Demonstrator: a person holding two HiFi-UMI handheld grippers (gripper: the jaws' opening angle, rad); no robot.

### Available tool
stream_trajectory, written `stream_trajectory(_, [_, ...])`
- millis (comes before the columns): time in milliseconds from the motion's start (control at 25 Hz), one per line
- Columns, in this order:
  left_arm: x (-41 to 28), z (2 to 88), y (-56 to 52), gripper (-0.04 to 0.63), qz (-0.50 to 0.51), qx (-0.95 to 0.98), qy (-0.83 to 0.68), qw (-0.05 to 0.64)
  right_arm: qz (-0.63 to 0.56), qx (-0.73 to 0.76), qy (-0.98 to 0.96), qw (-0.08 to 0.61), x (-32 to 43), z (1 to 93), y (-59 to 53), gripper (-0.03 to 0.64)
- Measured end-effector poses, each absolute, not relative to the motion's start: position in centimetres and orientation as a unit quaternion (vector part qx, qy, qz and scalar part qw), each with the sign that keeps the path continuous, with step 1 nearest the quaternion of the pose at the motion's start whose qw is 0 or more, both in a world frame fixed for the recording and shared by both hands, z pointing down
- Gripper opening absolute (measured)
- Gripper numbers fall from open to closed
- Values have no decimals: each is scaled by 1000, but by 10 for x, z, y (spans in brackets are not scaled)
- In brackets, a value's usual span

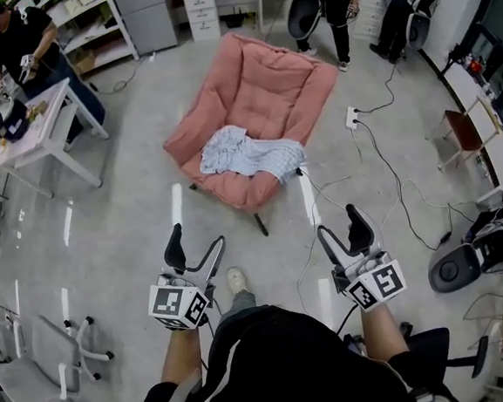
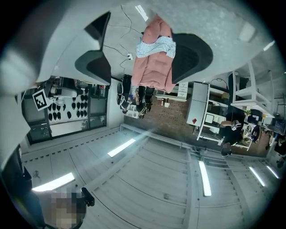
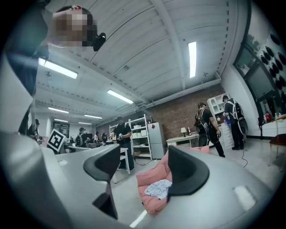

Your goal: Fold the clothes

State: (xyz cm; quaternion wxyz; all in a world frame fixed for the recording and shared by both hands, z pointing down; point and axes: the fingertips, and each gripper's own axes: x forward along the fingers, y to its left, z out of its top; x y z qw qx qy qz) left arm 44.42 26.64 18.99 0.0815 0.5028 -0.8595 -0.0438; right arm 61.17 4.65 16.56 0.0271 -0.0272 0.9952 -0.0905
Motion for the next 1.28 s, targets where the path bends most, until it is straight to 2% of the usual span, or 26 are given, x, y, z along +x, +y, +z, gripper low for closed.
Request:
stream_trajectory(360, [333, 174, 239, 430, -50, 523, -849, 57, -63, -40, 996, 47, 502, 136, 29, 311])
stream_trajectory(640, [257, 182, 245, 419, -39, 533, -843, 65, -58, -44, 997, 29, 418, 147, 37, 287])
stream_trajectory(1080, [200, 206, 236, 419, -42, 521, -848, 82, -60, -9, 998, 6, 341, 168, 36, 277])
stream_trajectory(1280, [179, 214, 203, 419, -33, 507, -857, 85, -56, 26, 998, 4, 303, 178, 8, 246])
